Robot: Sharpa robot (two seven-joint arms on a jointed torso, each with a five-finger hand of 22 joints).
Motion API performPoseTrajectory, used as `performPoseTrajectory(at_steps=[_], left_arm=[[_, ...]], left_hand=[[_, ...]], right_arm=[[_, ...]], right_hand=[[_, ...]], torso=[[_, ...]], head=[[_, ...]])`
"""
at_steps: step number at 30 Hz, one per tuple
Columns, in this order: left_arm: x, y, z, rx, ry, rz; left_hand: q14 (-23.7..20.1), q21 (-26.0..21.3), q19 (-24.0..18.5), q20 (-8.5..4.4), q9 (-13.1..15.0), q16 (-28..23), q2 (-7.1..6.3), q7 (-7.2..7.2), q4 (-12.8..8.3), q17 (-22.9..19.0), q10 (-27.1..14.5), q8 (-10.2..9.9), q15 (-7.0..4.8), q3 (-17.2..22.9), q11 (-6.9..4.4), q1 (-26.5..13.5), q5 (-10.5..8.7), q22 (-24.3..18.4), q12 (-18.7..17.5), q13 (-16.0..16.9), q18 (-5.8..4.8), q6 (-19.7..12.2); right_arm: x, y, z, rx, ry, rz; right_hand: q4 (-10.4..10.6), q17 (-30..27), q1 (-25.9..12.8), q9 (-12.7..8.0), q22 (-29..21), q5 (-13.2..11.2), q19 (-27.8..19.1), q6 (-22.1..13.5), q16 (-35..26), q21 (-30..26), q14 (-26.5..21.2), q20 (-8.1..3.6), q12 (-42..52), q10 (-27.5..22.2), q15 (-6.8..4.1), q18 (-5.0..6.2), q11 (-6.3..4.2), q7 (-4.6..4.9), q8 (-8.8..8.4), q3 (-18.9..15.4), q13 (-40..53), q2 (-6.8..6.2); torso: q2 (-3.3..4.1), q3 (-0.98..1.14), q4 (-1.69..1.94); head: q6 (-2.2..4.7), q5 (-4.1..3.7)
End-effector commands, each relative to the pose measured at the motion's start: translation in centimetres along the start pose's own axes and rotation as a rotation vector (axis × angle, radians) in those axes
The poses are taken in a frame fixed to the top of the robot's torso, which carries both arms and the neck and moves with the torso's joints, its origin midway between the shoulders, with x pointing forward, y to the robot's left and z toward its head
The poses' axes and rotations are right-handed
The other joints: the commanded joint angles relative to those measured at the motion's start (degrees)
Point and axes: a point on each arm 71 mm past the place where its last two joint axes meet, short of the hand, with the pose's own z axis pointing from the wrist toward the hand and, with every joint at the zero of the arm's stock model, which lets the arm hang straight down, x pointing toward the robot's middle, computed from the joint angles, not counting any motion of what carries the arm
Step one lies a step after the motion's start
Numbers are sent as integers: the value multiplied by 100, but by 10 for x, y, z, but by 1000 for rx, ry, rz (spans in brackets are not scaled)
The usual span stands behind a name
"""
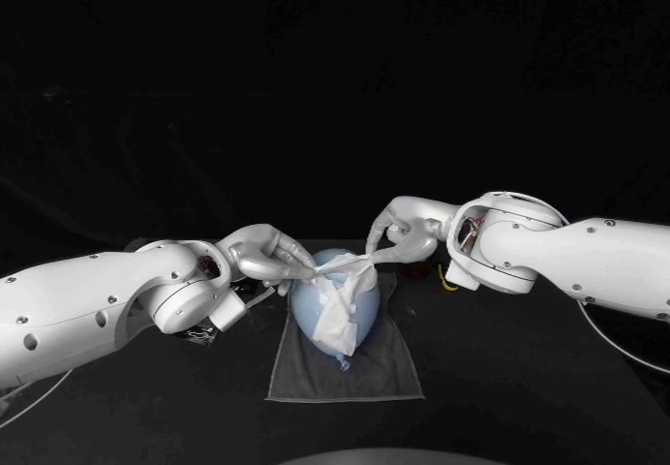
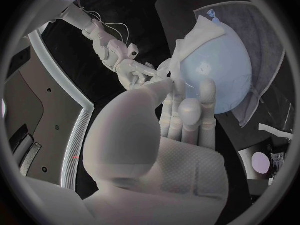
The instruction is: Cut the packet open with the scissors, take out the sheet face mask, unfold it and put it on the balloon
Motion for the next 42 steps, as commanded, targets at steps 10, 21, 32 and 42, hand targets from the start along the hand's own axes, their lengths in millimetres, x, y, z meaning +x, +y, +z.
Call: performPoseTrajectory(at_steps=[10, 21, 32, 42], left_arm=[[-17, -7, 5, -5, -104, 25], [-17, -5, 7, -49, -32, -2], [-20, 1, 5, -81, 16, -63], [-21, 3, 2, -74, 43, -111]], left_hand=[[62, 35, 57, 5, 129, 31, 59, 36, -10, 24, 48, 45, 6, 44, 11, -9, 28, 19, -14, -10, 108, -20], [63, 30, 54, 3, 133, 26, 49, 37, -17, -1, 50, 49, 5, 50, 10, -10, 29, 4, -13, -10, 111, -19], [-12, -58, -47, 11, 138, -46, 97, 44, 31, -195, 3, 35, 26, 128, 35, -89, 30, -132, -54, -32, 127, -90], [-100, -95, -86, 32, 142, -113, 152, 55, 84, -361, -48, 17, 49, 238, 58, -166, 30, -155, -97, -57, 124, -175]], right_arm=[[-6, -1, 17, 39, -51, -13], [-5, 8, 29, 19, -22, -12], [-7, 13, 41, -7, 100, 115], [-5, 21, 51, -38, 149, 183]], right_hand=[[32, 1255, 40, 176, 439, 17, 40, 38, 11, 9, 500, -2, -26, 388, -28, 92, -22, 1, 44, 14, 1052, -27], [38, 1239, 40, 175, 434, 16, 36, 32, 7, -10, 494, -3, -35, 383, -29, 95, -23, 2, 43, 20, 1042, -22], [49, 1222, 48, 171, 416, 15, 16, 13, 3, -76, 487, -5, -40, 381, -29, 105, -21, 6, 40, 41, 1037, -1], [55, 1217, 51, 170, 411, 14, 12, 1, 1, -93, 485, -5, -42, 379, -27, 107, -17, 11, 38, 50, 1035, 11]], torso=[[28, 6, -2], [43, 6, -5], [56, 2, 2], [74, 4, -7]], head=[[-80, 3], [-85, 16], [-16, 48], [8, 98]])
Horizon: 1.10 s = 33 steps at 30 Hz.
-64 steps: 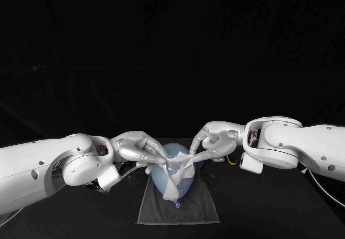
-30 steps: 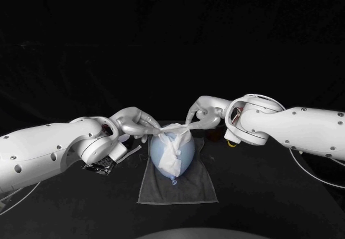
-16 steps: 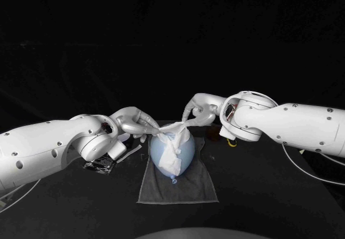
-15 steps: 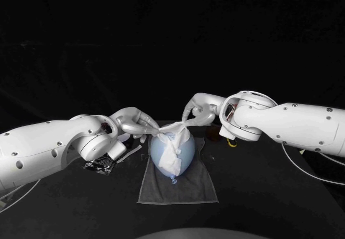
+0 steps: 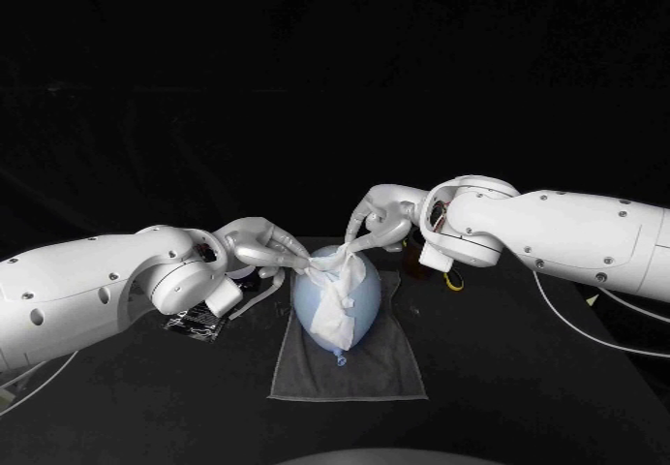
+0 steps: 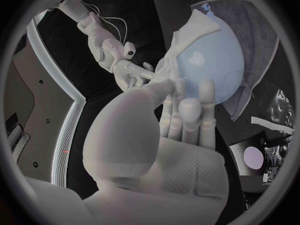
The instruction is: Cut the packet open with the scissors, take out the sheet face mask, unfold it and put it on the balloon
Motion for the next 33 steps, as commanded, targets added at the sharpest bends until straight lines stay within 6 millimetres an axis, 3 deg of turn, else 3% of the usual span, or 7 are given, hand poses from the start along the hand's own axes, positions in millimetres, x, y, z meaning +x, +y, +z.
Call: performPoseTrajectory(at_steps=[1, 12, 19, 33], left_arm=[[2, -1, -1, 9, 46, -51], [-4, 1, -3, 22, 16, -85], [-9, 4, -6, 21, -9, -91], [-12, 7, -8, 17, -28, -115]], left_hand=[[-37, -32, -53, 3, 55, -18, 53, 14, -4, 0, -26, -4, -10, 32, -3, 10, 20, -10, -31, -7, 55, -32], [-34, -32, -58, 3, 71, -15, 45, -4, -40, 7, 17, 22, -22, 124, -21, 21, 20, -13, -12, -3, 61, -9], [-15, 9, -47, -17, 79, -5, -53, -18, -107, 10, 52, 46, -41, 334, -37, -20, 23, 4, 14, 8, 65, 34], [-3, 28, -46, -24, 80, 0, -90, -23, -125, 17, 62, 52, -47, 422, -42, -58, 23, 12, 26, 13, 65, 50]], right_arm=[[3, 5, 2, -41, 61, 64], [-2, 6, 7, -40, -5, 74], [-9, 0, 6, -9, -71, 26], [-15, -3, 2, -18, -127, 79]], right_hand=[[25, 1215, 52, 169, 410, 29, 10, 9, 18, -44, 478, -5, -30, 377, -20, 108, -15, 2, 19, 20, 1031, 18], [36, 1183, 45, 168, 394, 28, -15, -6, 10, -105, 464, -4, -50, 365, -16, 116, -9, 9, 18, 19, 1008, 18], [35, 1208, 48, 168, 404, 29, 4, -7, 16, -66, 475, -3, -43, 369, -15, 108, -8, 8, 20, 20, 1016, 18], [32, 1218, 54, 170, 410, 29, 16, -6, 18, -46, 479, -3, -48, 366, -14, 104, -9, 7, 24, 25, 1011, 17]], torso=[[12, 1, -5], [14, 3, -14], [24, 8, -19], [26, 6, -14]], head=[[13, 11], [16, 8], [2, 12], [-15, 35]])
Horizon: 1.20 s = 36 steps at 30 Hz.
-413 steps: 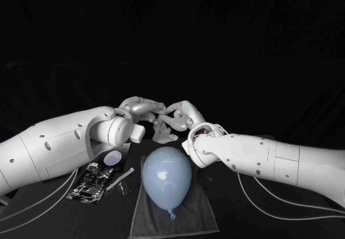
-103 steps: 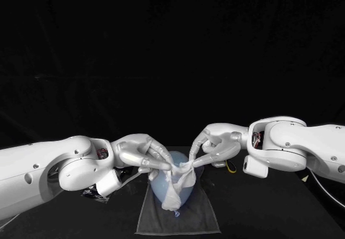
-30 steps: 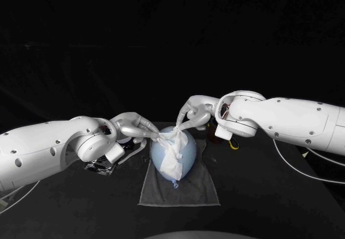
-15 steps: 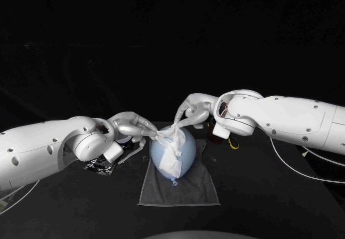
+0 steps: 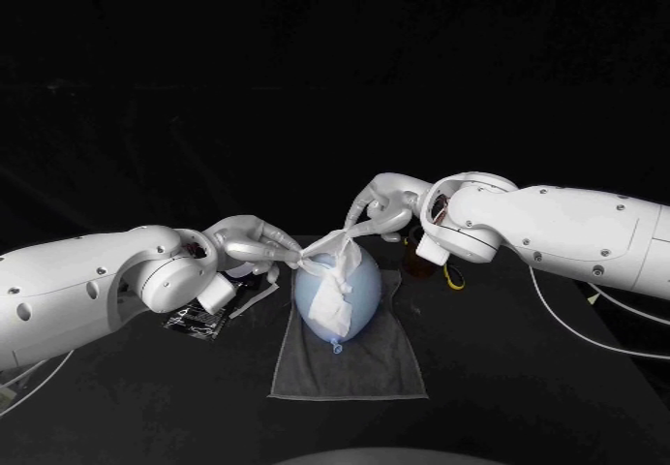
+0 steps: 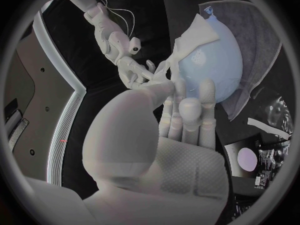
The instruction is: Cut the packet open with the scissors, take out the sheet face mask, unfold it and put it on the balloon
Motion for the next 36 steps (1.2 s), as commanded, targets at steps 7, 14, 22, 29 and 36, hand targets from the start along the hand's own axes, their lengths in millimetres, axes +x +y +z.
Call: performPoseTrajectory(at_steps=[7, 14, 22, 29, 36], left_arm=[[2, -4, 1, 32, -12, -54], [5, -8, 3, 55, -12, -72], [7, -16, 3, 76, -1, -82], [6, -24, 1, 99, 9, -84], [2, -31, 0, 113, 3, -80]], left_hand=[[-1, 33, -3, -27, 48, 5, -44, 10, -5, 17, 33, 29, -46, 65, -10, -7, 22, 7, 30, 8, 84, 57], [19, 38, -1, -28, 48, 19, -47, 11, -7, 60, 35, 30, -47, 84, -10, -15, 22, 9, 32, 9, 84, 58], [23, 41, 0, -29, 48, 22, -50, 11, -10, 64, 35, 30, -47, 93, -11, -18, 21, 10, 32, 9, 84, 59], [30, 48, 2, -31, 49, 26, -58, 12, -21, 68, 36, 31, -48, 114, -12, -21, 22, 13, 34, 10, 85, 61], [30, 48, 2, -31, 49, 26, -58, 12, -21, 68, 36, 31, -48, 114, -12, -21, 22, 13, 34, 10, 85, 61]], right_arm=[[-5, 1, -3, -9, -37, 14], [-6, 4, -5, -21, -31, 22], [-11, 6, -9, -31, -36, 34], [-18, 9, -13, -39, -46, 35], [-23, 11, -15, -42, -58, 33]], right_hand=[[12, 1229, 61, 169, 412, 17, 22, 37, 23, 12, 494, -3, -15, 367, -24, 103, -9, -8, 22, 14, 1014, 18], [10, 1236, 66, 170, 413, 17, 26, 38, 24, 17, 497, -3, -7, 372, -25, 102, -10, -8, 24, 17, 1023, 19], [4, 1248, 74, 171, 421, 16, 42, 40, 27, 44, 502, -3, 2, 377, -25, 97, -11, -9, 28, 23, 1035, 20], [4, 1248, 74, 171, 421, 16, 42, 40, 27, 44, 502, -3, 2, 377, -25, 97, -11, -9, 28, 23, 1035, 20], [-1, 1253, 80, 172, 422, 16, 47, 42, 28, 49, 504, -4, 8, 381, -26, 96, -11, -9, 32, 28, 1042, 18]], torso=[[6, -5, -1], [-1, -3, -6], [-9, 1, -5], [-6, 0, -3], [15, 1, 0]], head=[[13, 8], [55, 9], [138, 6], [205, -5], [241, 0]])
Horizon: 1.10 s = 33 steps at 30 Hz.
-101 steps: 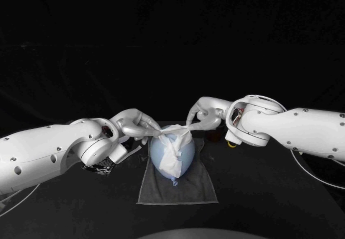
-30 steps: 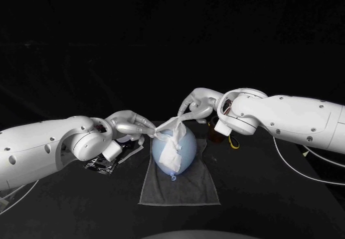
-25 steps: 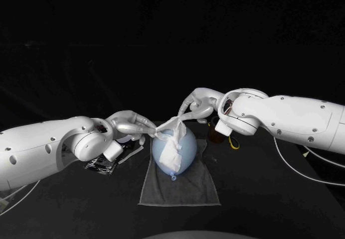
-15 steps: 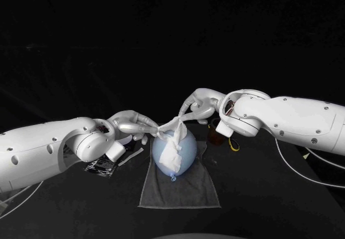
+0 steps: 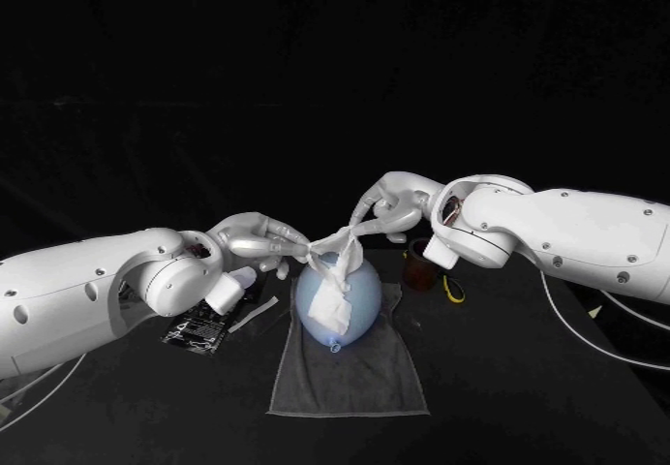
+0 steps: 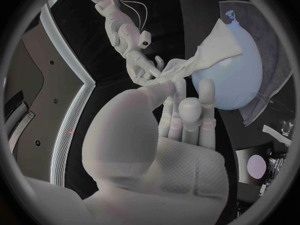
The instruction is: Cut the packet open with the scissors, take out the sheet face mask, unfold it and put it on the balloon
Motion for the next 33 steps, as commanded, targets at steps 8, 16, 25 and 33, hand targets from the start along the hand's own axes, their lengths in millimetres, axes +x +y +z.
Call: performPoseTrajectory(at_steps=[8, 16, 25, 33], left_arm=[[1, -8, 0, 27, 19, -2], [2, -14, 1, 38, 26, 3], [3, -27, 0, 71, 50, 14], [3, -56, -4, 136, 94, 33]], left_hand=[[-9, 25, 2, -31, 49, 26, -14, 8, 4, 6, 37, 16, -29, 28, -13, 13, 18, 6, 34, 5, 60, 64], [-1, 32, 4, -33, 49, 32, -21, 9, -6, 15, 39, 17, -30, 49, -12, 8, 17, 9, 36, 7, 59, 67], [1, 36, 6, -34, 50, 34, -26, 10, -12, 15, 40, 18, -30, 59, -12, 5, 17, 11, 38, 7, 59, 69], [6, 39, 6, -35, 50, 37, -31, 11, -18, 25, 40, 19, -30, 66, -11, 3, 17, 12, 38, 8, 59, 70]], right_arm=[[-5, 4, -1, -17, -14, 2], [-11, 8, -3, -26, -28, 2], [-17, 15, -7, -54, -29, 30], [-24, 23, -11, -85, -23, 59]], right_hand=[[-1, 1266, 57, 171, 426, 15, 53, 43, 21, 22, 519, -4, 24, 383, -36, 95, -12, -4, 25, 32, 1047, -8], [-1, 1266, 57, 171, 426, 15, 53, 43, 21, 22, 519, -4, 24, 383, -36, 95, -12, -4, 25, 32, 1047, -8], [-7, 1269, 63, 173, 426, 15, 58, 44, 21, 23, 521, -5, 23, 383, -37, 95, -12, -3, 30, 37, 1045, -11], [-9, 1268, 65, 173, 425, 15, 57, 44, 21, 19, 520, -5, 23, 383, -37, 96, -12, -3, 31, 39, 1045, -12]], torso=[[18, -4, 1], [5, 0, 2], [8, 0, -3], [-2, 0, -4]], head=[[3, -7], [47, -7], [212, -3], [372, 0]])
